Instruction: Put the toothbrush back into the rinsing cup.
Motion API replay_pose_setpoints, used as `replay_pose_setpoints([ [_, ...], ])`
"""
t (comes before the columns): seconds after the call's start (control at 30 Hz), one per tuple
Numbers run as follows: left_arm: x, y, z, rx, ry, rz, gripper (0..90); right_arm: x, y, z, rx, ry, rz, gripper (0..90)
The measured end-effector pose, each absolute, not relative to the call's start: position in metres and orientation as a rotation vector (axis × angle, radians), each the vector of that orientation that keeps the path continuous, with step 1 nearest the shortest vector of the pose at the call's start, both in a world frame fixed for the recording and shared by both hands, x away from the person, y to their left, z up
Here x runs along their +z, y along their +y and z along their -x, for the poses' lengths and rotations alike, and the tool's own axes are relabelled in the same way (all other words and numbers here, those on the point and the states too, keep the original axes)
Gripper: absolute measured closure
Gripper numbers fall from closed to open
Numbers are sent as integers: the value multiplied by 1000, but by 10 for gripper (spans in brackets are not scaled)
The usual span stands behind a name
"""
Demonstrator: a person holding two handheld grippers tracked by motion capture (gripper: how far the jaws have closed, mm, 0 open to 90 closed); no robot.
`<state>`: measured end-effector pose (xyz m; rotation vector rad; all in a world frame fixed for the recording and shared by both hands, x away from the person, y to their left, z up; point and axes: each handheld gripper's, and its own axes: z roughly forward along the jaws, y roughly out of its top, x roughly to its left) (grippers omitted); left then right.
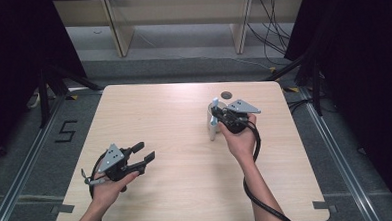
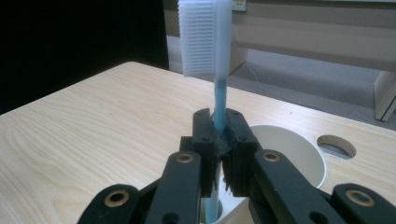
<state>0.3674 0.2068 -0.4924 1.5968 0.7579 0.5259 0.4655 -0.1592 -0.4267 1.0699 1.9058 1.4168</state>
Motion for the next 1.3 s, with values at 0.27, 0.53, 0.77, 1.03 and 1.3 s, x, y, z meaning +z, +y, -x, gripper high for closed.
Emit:
replay_pose_setpoints([
  [0.27,-493,206,-367,524,758,-1600,406,-433,-157,-466,1415,1935,-1070,849],
  [0.53,-494,206,-368,519,748,-1583,406,-439,-157,-467,1392,1948,-1056,848],
  [0.77,-494,206,-368,519,748,-1583,406,-442,-157,-467,1363,1949,-1044,846],
  [1.03,-493,206,-367,523,756,-1595,406,-444,-155,-465,1364,1948,-1083,810],
  [1.3,-494,206,-368,519,748,-1583,406,-444,-156,-463,1330,1975,-1064,626],
])
